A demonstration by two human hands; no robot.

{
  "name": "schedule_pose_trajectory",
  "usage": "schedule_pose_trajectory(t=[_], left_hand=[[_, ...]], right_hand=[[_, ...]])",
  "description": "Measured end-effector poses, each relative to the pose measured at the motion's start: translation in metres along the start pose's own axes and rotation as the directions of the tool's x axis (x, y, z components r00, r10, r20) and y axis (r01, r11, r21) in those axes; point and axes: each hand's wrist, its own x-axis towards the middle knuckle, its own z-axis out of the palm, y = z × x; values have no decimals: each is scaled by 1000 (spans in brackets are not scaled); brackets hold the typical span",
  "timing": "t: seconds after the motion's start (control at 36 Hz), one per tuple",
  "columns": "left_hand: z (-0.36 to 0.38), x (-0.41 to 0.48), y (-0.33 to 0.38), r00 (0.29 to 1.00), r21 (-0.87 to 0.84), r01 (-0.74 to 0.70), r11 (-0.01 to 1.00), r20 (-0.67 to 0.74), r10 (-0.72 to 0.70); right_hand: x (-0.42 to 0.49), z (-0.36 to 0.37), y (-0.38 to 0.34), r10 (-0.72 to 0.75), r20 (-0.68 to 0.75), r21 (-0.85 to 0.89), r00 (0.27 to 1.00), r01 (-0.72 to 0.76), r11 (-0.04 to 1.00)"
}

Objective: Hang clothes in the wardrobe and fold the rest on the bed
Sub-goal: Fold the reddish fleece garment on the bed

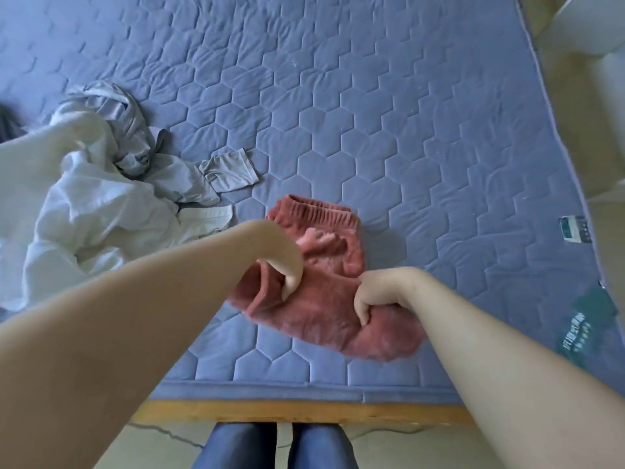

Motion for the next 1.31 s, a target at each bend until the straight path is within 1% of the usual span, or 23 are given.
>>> schedule_pose_trajectory(t=[0.03,0.06,0.14,0.19,0.25,0.28,0.31,0.36,0.39,0.42,0.44,0.47,0.5,0.53,0.58,0.61,0.64,0.75,0.83,0.94,1.03,1.17,1.31], left_hand=[[-10,2,-1,1000,8,-6,1000,10,6],[-21,-1,-1,1000,-32,21,999,-22,-21],[-54,-9,-7,981,-110,24,994,-188,-44],[-66,-6,-16,962,-142,38,989,-264,-74],[-71,3,-25,911,-177,65,982,-391,-131],[-71,10,-28,864,-187,76,979,-477,-158],[-68,13,-28,800,-179,91,980,-573,-180],[-55,29,-29,612,-138,142,980,-766,-197],[-45,37,-28,528,-125,159,979,-827,-191],[-36,43,-25,477,-109,166,980,-861,-177],[-27,53,-21,451,-83,147,986,-881,-142],[-17,63,-17,436,-44,102,994,-896,-85],[-6,74,-13,432,-10,72,997,-901,-40],[5,86,-11,446,-4,40,999,-895,-21],[21,105,-9,532,-74,20,997,-844,-74],[26,114,-9,574,-111,22,994,-812,-103],[30,122,-10,581,-128,16,992,-806,-113],[37,156,-20,606,-131,-18,991,-790,-93],[36,179,-25,646,-173,-49,984,-756,-101],[39,203,-33,645,-221,-73,973,-755,-123],[43,215,-37,614,-214,-70,974,-779,-127],[52,228,-36,570,-191,-57,980,-812,-125],[62,243,-36,482,-169,-53,984,-867,-123]], right_hand=[[-1,-11,-2,-36,-72,13,997,37,999],[-3,-21,-4,-84,-141,28,986,89,996],[-4,-51,-8,-202,-331,49,922,231,972],[1,-67,-7,-240,-485,-32,841,258,966],[12,-78,-5,-247,-625,-140,740,204,969],[19,-81,-5,-252,-686,-193,683,164,967],[27,-82,-5,-267,-751,-236,604,133,963],[43,-78,-5,-270,-868,-246,416,112,963],[51,-75,-6,-253,-904,-230,346,106,967],[59,-69,-6,-241,-923,-221,300,99,970],[68,-62,-7,-247,-932,-230,267,91,969],[77,-54,-7,-267,-929,-252,255,89,964],[85,-47,-8,-288,-919,-275,271,83,958],[92,-40,-9,-291,-900,-282,324,78,956],[107,-28,-10,-247,-836,-242,490,75,967],[115,-25,-8,-221,-801,-216,556,76,973],[122,-22,-6,-201,-779,-198,594,71,978],[152,-21,2,-135,-736,-156,663,27,987],[173,-27,4,-110,-731,-134,673,17,991],[198,-31,3,-123,-747,-146,653,20,989],[213,-27,2,-149,-810,-161,567,30,987],[237,-15,11,-194,-883,-220,427,-11,975],[259,-6,21,-232,-923,-239,306,13,971]])
